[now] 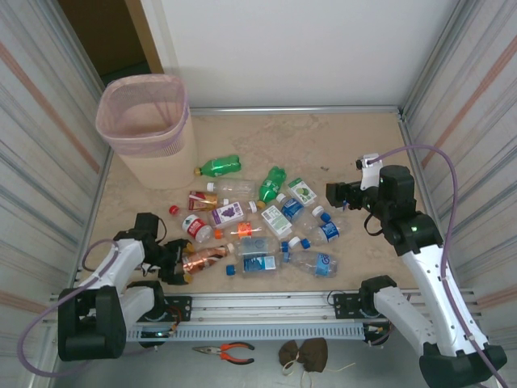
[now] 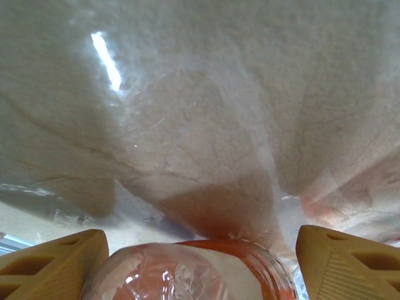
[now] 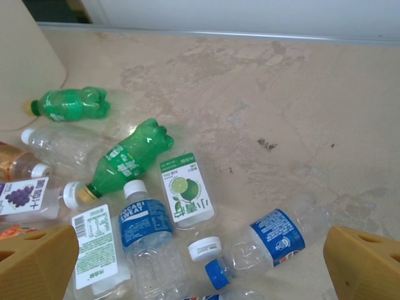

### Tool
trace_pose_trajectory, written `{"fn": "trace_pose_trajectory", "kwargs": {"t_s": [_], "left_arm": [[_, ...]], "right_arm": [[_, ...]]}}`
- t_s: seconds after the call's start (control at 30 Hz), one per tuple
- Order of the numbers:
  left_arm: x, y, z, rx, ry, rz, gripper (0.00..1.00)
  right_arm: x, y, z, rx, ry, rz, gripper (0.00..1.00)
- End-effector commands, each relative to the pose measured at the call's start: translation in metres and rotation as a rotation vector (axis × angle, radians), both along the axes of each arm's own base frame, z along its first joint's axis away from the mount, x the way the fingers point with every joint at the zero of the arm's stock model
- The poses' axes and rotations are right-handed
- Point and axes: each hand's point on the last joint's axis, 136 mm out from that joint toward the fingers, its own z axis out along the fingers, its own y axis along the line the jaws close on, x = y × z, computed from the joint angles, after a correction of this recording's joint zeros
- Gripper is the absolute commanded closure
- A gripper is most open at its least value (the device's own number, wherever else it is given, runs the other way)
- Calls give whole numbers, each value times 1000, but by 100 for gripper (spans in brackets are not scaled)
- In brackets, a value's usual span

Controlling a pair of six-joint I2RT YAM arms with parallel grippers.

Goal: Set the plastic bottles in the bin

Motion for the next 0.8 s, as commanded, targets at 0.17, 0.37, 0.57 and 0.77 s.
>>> {"fn": "trace_pose_trajectory", "kwargs": {"t_s": [0.17, 0.37, 0.57, 0.77], "left_arm": [[11, 1, 8, 14, -26, -12, 29], [11, 4, 11, 39, -36, -24, 37], [5, 12, 19, 85, -42, -47, 46], [8, 18, 38, 113, -117, -70, 46]], "right_arm": [[-4, -2, 15, -18, -49, 5, 1], [-4, -3, 16, -22, -51, -2, 1], [-7, -5, 17, -25, -61, -8, 1], [-9, -6, 20, -27, -72, -10, 1]]}}
